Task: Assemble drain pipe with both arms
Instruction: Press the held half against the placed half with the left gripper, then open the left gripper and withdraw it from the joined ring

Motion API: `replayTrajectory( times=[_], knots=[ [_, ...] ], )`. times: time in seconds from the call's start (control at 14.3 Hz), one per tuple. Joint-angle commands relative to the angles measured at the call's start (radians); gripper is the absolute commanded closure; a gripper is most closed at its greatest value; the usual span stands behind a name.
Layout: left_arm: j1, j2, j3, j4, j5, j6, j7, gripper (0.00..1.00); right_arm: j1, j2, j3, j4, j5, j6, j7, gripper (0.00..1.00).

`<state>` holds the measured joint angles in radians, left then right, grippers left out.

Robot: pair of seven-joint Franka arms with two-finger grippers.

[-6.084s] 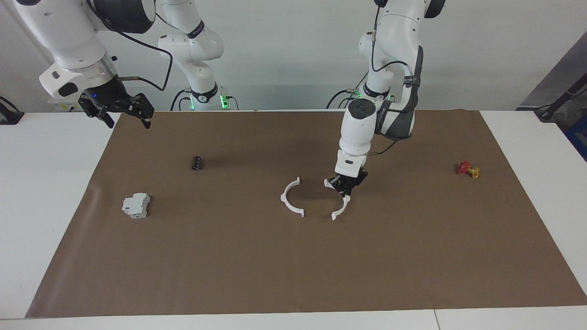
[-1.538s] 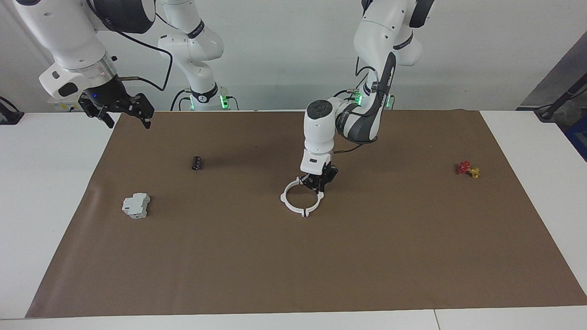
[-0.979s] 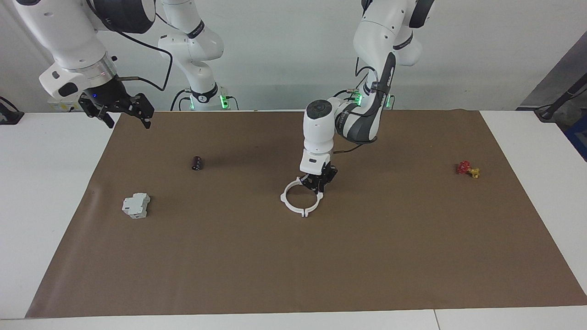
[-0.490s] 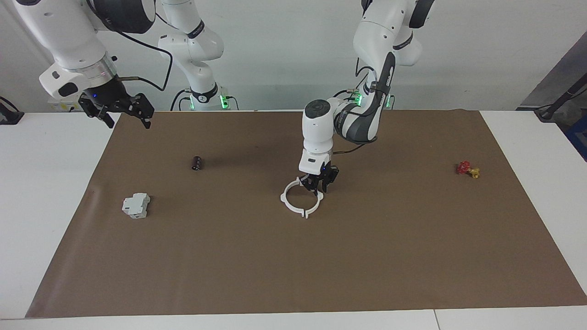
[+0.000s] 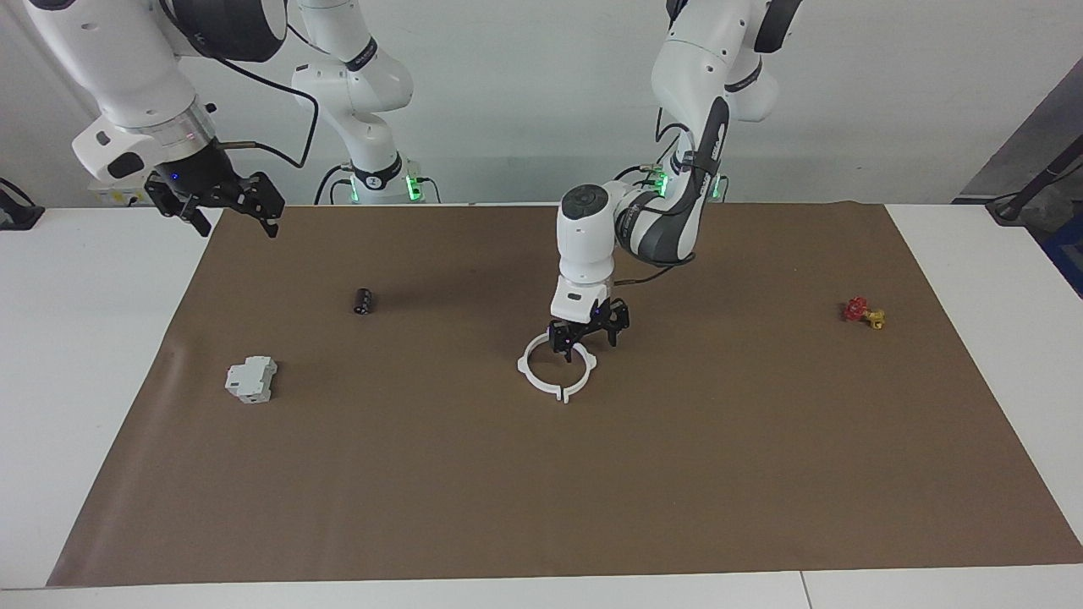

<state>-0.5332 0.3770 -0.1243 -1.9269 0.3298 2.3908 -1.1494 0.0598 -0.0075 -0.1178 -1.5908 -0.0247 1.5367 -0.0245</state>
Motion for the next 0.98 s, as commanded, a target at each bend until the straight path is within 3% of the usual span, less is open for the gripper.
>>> replayTrajectory(
  times=[0.0,0.28,0.56,0.91],
  knots=[
    [-0.013,0.014,0.008,0.025,0.023,-0.021,-0.02,0.0,-0.002,-0.02,0.001,-0.017,0.002,0.005,0.012,0.0],
    [-0.002,-0.003,0.003,0.115,-0.014,-0.211,-0.006,0.0,-0.002,-0.02,0.001,-0.017,0.002,0.005,0.012,0.0],
    [0.025,-0.122,0.002,0.117,-0.06,-0.294,0.01,0.0,-0.002,-0.02,0.001,-0.017,0.002,0.005,0.012,0.0],
    [0.149,-0.259,0.014,0.126,-0.12,-0.513,0.345,0.0,-0.002,-0.02,0.001,-0.017,0.002,0.005,0.012,0.0]
  ],
)
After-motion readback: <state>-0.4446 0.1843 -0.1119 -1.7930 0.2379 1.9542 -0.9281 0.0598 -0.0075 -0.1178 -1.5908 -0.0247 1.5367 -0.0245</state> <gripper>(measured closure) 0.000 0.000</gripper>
